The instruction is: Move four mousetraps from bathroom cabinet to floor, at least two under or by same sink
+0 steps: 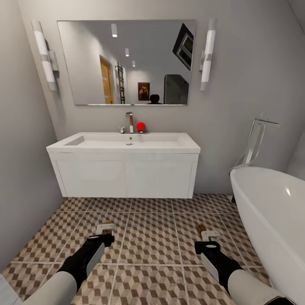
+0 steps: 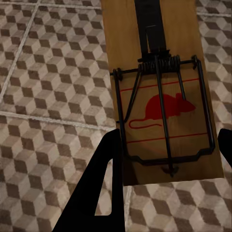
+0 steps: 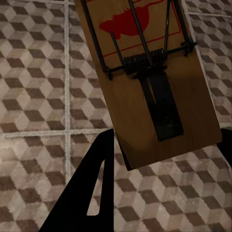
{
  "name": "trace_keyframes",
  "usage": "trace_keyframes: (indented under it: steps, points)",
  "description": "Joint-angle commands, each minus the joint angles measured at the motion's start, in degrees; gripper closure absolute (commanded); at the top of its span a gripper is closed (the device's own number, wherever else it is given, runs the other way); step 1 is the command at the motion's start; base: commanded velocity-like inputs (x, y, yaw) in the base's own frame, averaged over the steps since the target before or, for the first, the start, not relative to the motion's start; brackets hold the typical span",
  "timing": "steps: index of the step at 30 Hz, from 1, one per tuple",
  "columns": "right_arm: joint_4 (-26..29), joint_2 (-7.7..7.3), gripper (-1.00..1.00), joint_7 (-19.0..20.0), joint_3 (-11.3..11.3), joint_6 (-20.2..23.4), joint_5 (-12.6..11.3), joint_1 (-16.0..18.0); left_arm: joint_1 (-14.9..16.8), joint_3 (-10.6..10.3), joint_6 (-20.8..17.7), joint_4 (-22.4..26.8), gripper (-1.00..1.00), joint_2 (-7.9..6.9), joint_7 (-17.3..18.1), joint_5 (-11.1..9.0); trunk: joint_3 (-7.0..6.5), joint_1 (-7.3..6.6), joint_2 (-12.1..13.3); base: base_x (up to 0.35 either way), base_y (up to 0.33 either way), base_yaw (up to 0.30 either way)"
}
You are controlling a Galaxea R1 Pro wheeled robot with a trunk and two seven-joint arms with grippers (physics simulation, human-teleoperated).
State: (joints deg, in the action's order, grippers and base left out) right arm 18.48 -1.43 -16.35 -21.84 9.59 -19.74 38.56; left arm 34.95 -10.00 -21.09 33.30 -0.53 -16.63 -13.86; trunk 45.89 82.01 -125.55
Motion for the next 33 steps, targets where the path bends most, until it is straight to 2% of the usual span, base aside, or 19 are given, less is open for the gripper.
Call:
trace_keyframes:
  steps: [1,7,23,26,27,29,30,33]
  points:
    - [0.16,-0.06,1.0,-0.37,-0.49,0.66,-0.39,0.02,0.03,-0.38,-0.18,-0.28,1.0,-0.07,-0.51,-0.41,0.24,0.22,-0.44,0.0,0.0,0.0]
    - [0.16,-0.07,1.0,-0.35,-0.41,2.17,-0.45,0.02,0.03,-0.31,-0.09,-1.74,1.0,-0.05,-0.43,-0.23,1.32,1.53,-2.85,0.0,0.0,0.0]
    - [0.24,-0.07,1.0,-0.58,-0.6,3.49,-0.13,0.02,0.05,-0.28,-0.06,-1.91,1.0,-0.07,-0.42,-0.23,4.19,5.05,-9.27,0.0,0.0,0.0]
    - [0.98,0.0,1.0,-3.25,-0.73,4.42,-0.01,0.06,0.07,-0.34,-0.75,0.45,1.0,0.22,-0.66,-0.28,4.73,5.71,-10.47,0.0,0.0,0.0]
    - [1.4,1.02,1.0,-4.17,-0.74,5.92,0.04,0.89,0.37,-0.25,-2.13,1.95,1.0,0.66,-0.76,-0.67,4.91,5.93,-10.87,0.0,0.0,0.0]
    - [1.5,1.37,1.0,-4.11,-0.75,6.16,0.05,1.53,0.32,-0.22,-2.74,2.27,1.0,1.46,-0.62,-0.61,5.27,6.37,-11.67,0.0,0.0,0.0]
    - [1.55,1.38,1.0,-3.75,-0.65,6.11,-0.14,2.64,0.39,-0.26,-3.12,2.82,1.0,3.68,-0.52,-0.19,5.45,6.58,-12.07,0.0,0.0,0.0]
    - [1.52,1.87,1.0,-3.46,-0.58,4.46,-0.03,4.07,0.61,-0.28,-3.19,3.25,1.0,5.12,-0.31,-0.04,5.99,7.24,-13.28,0.0,0.0,0.0]
